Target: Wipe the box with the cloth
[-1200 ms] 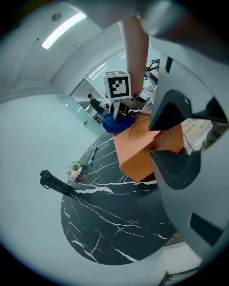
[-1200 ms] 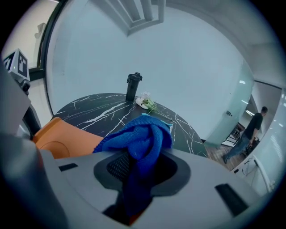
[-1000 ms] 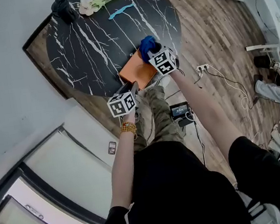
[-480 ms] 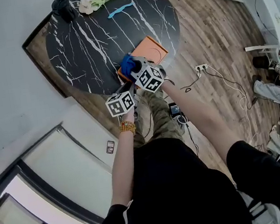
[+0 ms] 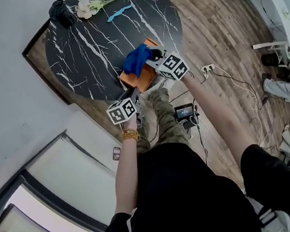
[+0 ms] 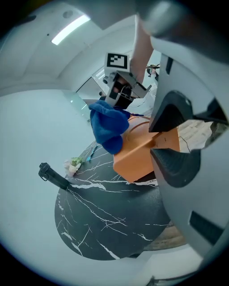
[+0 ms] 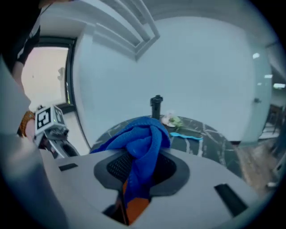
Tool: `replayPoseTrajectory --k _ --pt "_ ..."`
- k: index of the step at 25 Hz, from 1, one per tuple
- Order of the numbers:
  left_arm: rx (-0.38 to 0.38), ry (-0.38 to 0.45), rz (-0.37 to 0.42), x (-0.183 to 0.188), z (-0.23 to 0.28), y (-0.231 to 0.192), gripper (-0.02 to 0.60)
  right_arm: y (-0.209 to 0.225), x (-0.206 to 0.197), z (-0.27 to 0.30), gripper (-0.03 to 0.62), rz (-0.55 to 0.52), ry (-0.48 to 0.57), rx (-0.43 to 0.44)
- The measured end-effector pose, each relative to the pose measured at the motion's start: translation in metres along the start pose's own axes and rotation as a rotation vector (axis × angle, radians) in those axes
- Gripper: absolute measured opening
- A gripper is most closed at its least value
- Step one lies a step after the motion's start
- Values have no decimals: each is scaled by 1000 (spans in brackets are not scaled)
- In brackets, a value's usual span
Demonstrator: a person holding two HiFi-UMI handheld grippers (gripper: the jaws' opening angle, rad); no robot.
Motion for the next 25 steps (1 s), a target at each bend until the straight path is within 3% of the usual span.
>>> replayPoseTrajectory --k 4,7,9,13,15,19,25 --pt "27 -2 39 -1 -5 -1 114 71 -38 -37 91 -242 -210 -257" --pt "73 -8 81 -3 -11 -10 87 94 -48 -59 91 -492 -355 -392" --pt "65 7 60 -3 -12 -13 87 89 -54 -56 91 -644 -424 -398" --pt "18 17 11 -3 -9 -10 89 51 -84 -20 91 -828 -548 -237" --pt "4 10 -4 -5 -6 -6 91 39 -95 -6 89 -843 -595 -196" --pt "-11 15 -33 -6 -5 -6 91 36 -92 4 80 -747 -592 -188" --pt "-78 29 -95 -2 0 4 97 7 -80 10 77 -563 -534 14"
Point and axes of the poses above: the fingertips, and each gripper's own axes: z forward along the fingers, y to its right, x out of its top, the point moved 2 cm from there along -z, backward along the fingers, and after that the axes turned 12 degrees about -z, right-handed, at the moved point
